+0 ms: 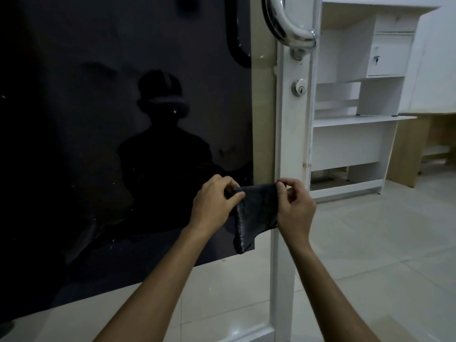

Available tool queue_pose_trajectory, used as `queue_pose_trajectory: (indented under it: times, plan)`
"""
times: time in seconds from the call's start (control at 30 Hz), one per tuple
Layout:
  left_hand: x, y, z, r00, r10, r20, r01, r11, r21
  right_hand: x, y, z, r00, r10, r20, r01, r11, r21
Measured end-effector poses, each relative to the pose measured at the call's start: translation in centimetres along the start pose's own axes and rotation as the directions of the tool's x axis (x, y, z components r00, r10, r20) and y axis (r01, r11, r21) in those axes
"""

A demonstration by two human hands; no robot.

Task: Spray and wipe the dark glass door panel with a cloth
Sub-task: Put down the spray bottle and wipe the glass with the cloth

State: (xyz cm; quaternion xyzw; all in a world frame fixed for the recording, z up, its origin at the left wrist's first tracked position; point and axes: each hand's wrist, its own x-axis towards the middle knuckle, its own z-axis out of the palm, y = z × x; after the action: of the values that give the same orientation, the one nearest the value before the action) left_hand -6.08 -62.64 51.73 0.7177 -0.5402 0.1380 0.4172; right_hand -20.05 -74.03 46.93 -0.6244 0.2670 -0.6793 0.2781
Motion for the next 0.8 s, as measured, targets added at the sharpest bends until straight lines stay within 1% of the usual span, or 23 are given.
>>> queue_pose_trajectory:
  times: [0.07, 0.1, 0.2, 0.27, 0.33, 0.4, 0.47, 0.53, 0.6, 0.63, 0.67, 0.7, 0.73, 0.77, 0.8]
  plan:
    - [0.6, 0.5, 0.1, 0.997, 0.034, -0.067, -0.029, 0.997, 0.074, 0.0, -0.4, 1.4, 0.997, -0.031, -0.070, 0.034, 0.999, 0.036]
    - [1.0, 0.6, 0.1, 0.994, 0.049, -0.097, -0.040, 0.995, 0.094, -0.1, -0.5, 2.3, 0.996, -0.057, -0.072, 0.060, 0.997, 0.043]
    - [2.3, 0.6, -0.1, 0.985, 0.073, -0.156, -0.061, 0.995, 0.077, -0.8, -0.4, 4.8, 0.990, -0.135, 0.033, 0.134, 0.991, 0.019]
    - [2.9, 0.5, -0.1, 0.984, 0.082, -0.157, -0.075, 0.996, 0.054, -1.8, 0.2, 6.2, 0.974, -0.206, 0.090, 0.211, 0.976, -0.046]
    - [3.0, 0.5, 0.0, 0.985, 0.101, -0.139, -0.098, 0.995, 0.031, -2.5, 0.8, 7.0, 0.957, -0.269, 0.105, 0.281, 0.952, -0.123]
    - [2.9, 0.6, 0.2, 0.987, 0.106, -0.119, -0.111, 0.993, -0.038, -3.2, 1.1, 7.4, 0.967, -0.245, 0.069, 0.252, 0.958, -0.138]
    - [2.8, 0.9, 0.1, 0.992, 0.088, -0.091, -0.100, 0.987, -0.129, -4.0, 1.0, 7.3, 0.988, -0.154, -0.012, 0.152, 0.983, -0.105]
    - [2.6, 1.3, -0.2, 0.997, 0.065, -0.038, -0.072, 0.975, -0.213, -4.5, 1.0, 6.7, 0.992, -0.078, -0.097, 0.070, 0.994, -0.083]
    - [2.5, 1.6, -0.8, 0.999, 0.047, 0.013, -0.042, 0.961, -0.272, -4.4, 1.1, 5.8, 0.991, -0.033, -0.132, 0.033, 0.999, -0.007]
    - [2.5, 1.5, -1.0, 0.999, 0.041, 0.029, -0.031, 0.956, -0.292, -4.0, 1.1, 5.3, 0.995, -0.010, -0.098, 0.016, 0.998, 0.061]
    - [2.5, 1.2, -1.3, 0.999, 0.034, 0.043, -0.018, 0.949, -0.314, -3.6, 1.0, 4.9, 1.000, 0.010, -0.016, -0.008, 0.991, 0.135]
    - [2.6, 1.0, -1.6, 0.998, 0.025, 0.055, -0.005, 0.941, -0.338, -3.1, 0.8, 4.4, 0.995, 0.011, 0.097, -0.029, 0.982, 0.189]
    - [2.6, 0.7, -1.8, 0.998, 0.016, 0.065, 0.009, 0.933, -0.359, -2.7, 0.6, 4.0, 0.978, -0.001, 0.207, -0.045, 0.975, 0.217]
    - [2.5, 0.4, -2.1, 0.997, 0.008, 0.072, 0.020, 0.926, -0.376, -2.5, 0.3, 3.5, 0.959, -0.013, 0.283, -0.058, 0.970, 0.238]
    - [2.4, 0.2, -2.3, 0.997, 0.003, 0.076, 0.027, 0.921, -0.389, -2.2, 0.2, 3.0, 0.946, -0.015, 0.323, -0.079, 0.957, 0.278]
